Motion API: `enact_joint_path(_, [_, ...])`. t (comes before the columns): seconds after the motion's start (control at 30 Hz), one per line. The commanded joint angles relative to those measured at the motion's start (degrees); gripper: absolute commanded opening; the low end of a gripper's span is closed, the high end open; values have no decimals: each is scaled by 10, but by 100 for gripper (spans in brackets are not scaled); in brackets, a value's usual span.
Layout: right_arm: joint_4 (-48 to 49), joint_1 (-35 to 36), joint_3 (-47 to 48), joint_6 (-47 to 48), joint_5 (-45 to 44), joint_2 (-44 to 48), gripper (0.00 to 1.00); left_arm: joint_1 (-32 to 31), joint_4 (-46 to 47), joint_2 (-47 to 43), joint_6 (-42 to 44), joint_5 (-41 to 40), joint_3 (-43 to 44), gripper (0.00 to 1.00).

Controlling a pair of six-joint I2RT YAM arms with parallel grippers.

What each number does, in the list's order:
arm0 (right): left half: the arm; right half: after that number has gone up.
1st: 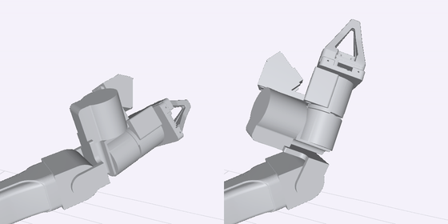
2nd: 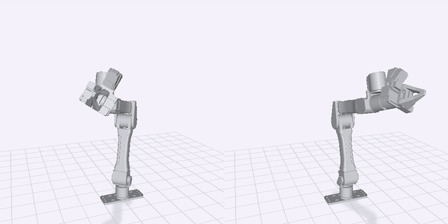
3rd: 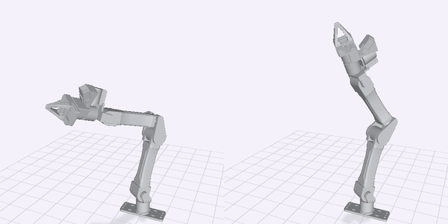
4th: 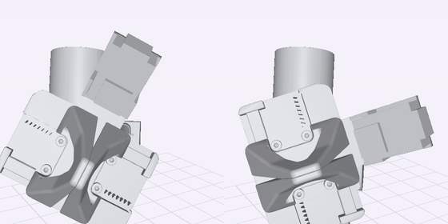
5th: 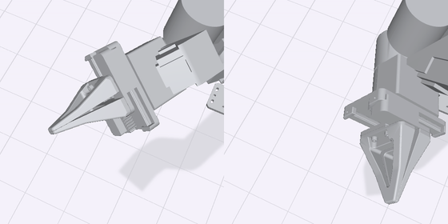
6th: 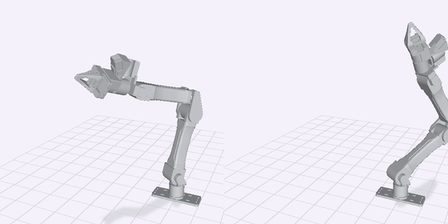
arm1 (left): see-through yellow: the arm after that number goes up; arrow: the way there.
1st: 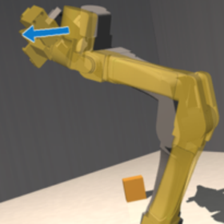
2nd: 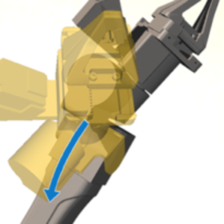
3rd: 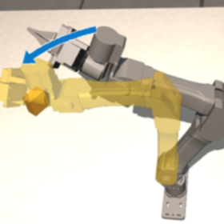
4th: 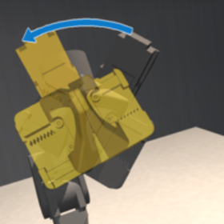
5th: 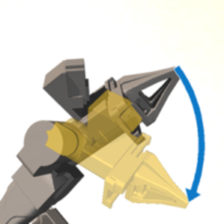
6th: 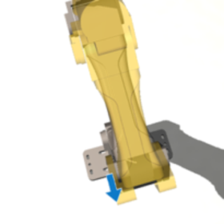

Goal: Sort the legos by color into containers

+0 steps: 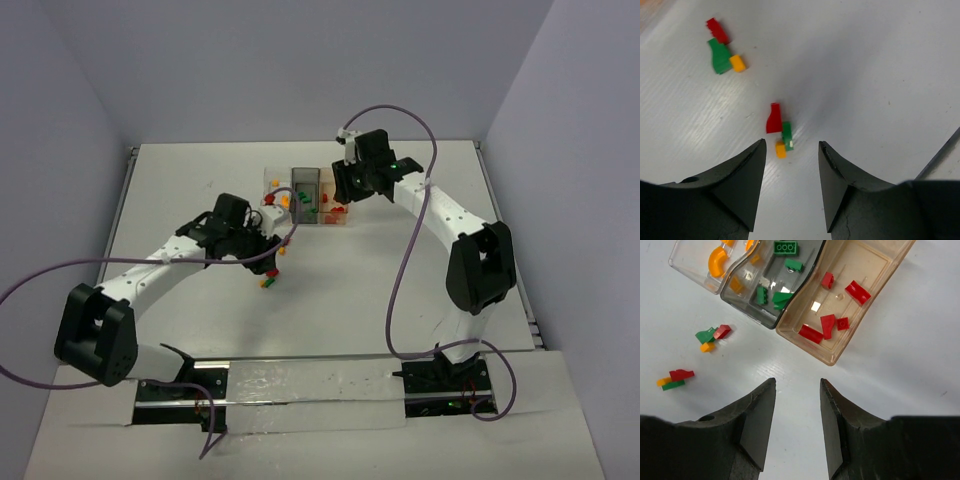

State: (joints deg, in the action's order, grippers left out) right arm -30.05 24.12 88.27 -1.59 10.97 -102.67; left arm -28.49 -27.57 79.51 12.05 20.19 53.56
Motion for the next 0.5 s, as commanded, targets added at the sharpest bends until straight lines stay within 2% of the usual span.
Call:
enact_joint_path(0.0, [7,-3,-17,9,-9,27,48,-40,19,41,-25,-61,18,53])
enact_joint_path(0.3, [15,-3,-41,9,-10,51,48,-64,5,122,-56,-147,75,50])
enact_joint_path(0.47, [15,-3,-46,9,-10,52,48,-68,8,150,-57,-158,93,50])
